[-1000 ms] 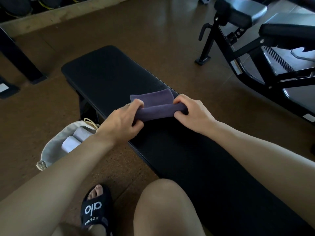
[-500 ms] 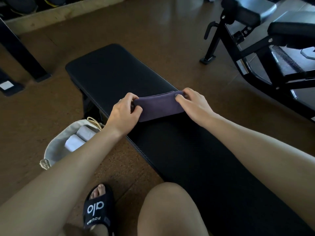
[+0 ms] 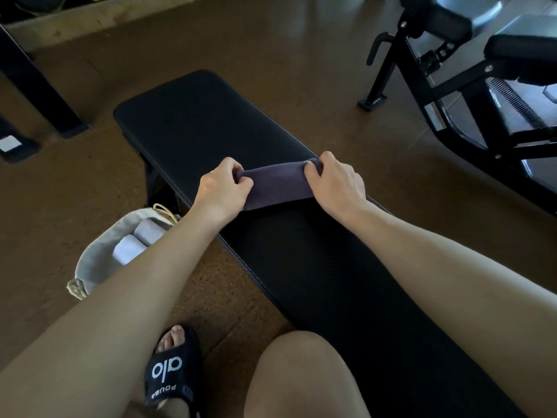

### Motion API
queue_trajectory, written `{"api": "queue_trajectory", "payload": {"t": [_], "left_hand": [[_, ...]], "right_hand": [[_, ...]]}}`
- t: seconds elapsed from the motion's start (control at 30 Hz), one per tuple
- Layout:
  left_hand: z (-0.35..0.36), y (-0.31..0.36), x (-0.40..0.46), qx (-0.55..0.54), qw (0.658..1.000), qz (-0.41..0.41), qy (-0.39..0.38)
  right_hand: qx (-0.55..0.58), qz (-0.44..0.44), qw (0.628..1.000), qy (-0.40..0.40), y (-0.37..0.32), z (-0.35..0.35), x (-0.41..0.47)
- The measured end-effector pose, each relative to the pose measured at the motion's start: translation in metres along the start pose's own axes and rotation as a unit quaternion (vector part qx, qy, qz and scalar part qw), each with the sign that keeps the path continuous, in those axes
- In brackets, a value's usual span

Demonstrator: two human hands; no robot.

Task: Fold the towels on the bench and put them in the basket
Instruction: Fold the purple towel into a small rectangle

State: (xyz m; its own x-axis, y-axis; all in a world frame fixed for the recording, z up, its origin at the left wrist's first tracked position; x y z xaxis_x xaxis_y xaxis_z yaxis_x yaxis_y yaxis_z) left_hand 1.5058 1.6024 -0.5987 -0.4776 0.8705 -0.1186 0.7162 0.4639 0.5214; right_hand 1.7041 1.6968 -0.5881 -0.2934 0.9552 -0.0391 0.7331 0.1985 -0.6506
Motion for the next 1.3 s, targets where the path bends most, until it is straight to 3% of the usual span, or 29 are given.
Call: {"api": "queue_trajectory", "payload": {"t": [0.23, 0.37, 0.67, 0.77, 0.9, 0.97, 1.03, 1.07, 1.2, 1.3], "left_hand": [[0.000, 0.010, 0.003, 0.071, 0.997, 0.016, -0.011], [-0.003, 0.017, -0.008, 0.156, 0.984, 0.062, 0.064], [0.000, 0.005, -0.019, -0.007, 0.999, -0.048, 0.009], [-0.002, -0.012, -0.029, -0.079, 0.988, -0.135, 0.011], [-0.003, -0.035, -0.051, -0.172, 0.950, -0.260, 0.005], [0.002, -0.041, -0.068, -0.303, 0.901, -0.307, -0.043], [0.006, -0.042, -0.082, -0.425, 0.843, -0.314, -0.097], [0.005, -0.045, -0.086, -0.452, 0.830, -0.310, -0.101], [-0.013, -0.065, -0.098, -0.478, 0.821, -0.307, -0.064], [-0.040, -0.085, -0.103, -0.477, 0.825, -0.297, -0.052]], "right_hand": [[0.030, -0.059, 0.998, -0.001, -0.002, 0.003, 0.001], [0.025, -0.062, 0.998, -0.008, -0.009, 0.007, 0.001], [0.076, 0.008, 0.995, -0.059, -0.016, 0.001, -0.011], [0.090, 0.020, 0.993, -0.073, -0.017, 0.008, -0.028], [0.110, 0.037, 0.987, -0.107, -0.026, 0.014, -0.056], [0.116, 0.054, 0.984, -0.126, -0.032, 0.019, -0.069], [0.130, 0.072, 0.979, -0.143, -0.039, 0.023, -0.082], [0.140, 0.079, 0.976, -0.148, -0.044, 0.026, -0.088], [0.190, 0.115, 0.960, -0.172, -0.058, 0.046, -0.105], [0.299, 0.175, 0.912, -0.220, -0.072, 0.066, -0.116]]}}
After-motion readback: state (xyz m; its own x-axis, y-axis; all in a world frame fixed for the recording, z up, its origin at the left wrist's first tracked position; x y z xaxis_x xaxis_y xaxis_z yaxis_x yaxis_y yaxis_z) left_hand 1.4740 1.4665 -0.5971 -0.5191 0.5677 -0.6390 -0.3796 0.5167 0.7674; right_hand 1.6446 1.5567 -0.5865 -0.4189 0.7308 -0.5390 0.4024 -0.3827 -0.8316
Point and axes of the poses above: each hand's wrist, its own x-axis towards the middle knuckle, its own z-axis out of the palm, y = z × x, the point moved 4 cm from there along x, towards the middle knuckle, and after that the axes turned 15 degrees about x, right-handed, at the moved point
